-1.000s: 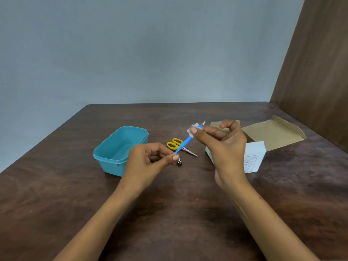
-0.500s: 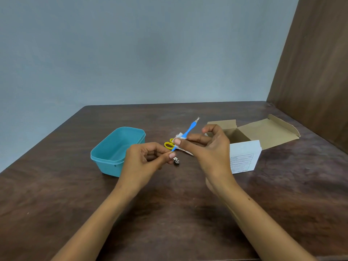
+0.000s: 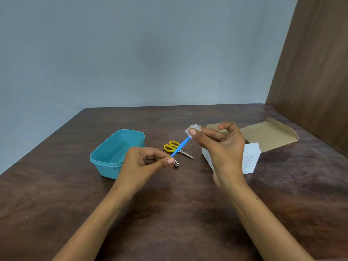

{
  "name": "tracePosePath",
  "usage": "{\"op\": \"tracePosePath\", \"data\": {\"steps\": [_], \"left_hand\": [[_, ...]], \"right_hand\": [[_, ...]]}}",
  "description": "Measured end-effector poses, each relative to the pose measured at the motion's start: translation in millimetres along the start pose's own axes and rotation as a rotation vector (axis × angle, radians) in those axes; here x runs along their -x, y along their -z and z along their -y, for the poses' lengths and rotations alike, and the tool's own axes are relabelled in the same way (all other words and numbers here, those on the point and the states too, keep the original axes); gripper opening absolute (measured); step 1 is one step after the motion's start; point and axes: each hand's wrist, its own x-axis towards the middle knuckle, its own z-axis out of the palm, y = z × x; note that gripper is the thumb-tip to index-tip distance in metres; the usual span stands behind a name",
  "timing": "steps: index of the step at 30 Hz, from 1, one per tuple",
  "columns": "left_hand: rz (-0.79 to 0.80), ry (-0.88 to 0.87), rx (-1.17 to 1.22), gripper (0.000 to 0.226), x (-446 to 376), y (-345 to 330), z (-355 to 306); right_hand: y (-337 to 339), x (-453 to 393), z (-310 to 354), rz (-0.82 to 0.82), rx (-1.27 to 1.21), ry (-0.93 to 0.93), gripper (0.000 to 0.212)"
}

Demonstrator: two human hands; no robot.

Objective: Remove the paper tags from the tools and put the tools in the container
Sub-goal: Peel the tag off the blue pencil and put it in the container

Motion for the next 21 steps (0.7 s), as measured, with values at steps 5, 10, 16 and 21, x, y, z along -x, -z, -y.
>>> {"op": "tracePosePath", "data": {"steps": [5,10,16,21], "left_hand": [[-0.025,-0.02,0.077,0.025,-0.3,-3.5,-0.7],[-0.03,-0.044,0.05,0.009,-0.3,-5.4,-0.8],[-0.073,-0.108,-0.058,0.008,2.1,-6.7,3.1],[-0.125,-0.196,-0.168,0.011,3.8,-6.6,4.1]], "right_hand": [[-4.1,5.7,-6.9,0.139,0.105,-0.058,0.053],[-4.7,6.3,-13.0,0.196,0.12,-0.1,0.045],[0.8,2.4,-7.5,0.19,0.13,-0.097,0.043],[1.8,2.0,-9.6,0.187,0.18,-0.155,0.05]]}}
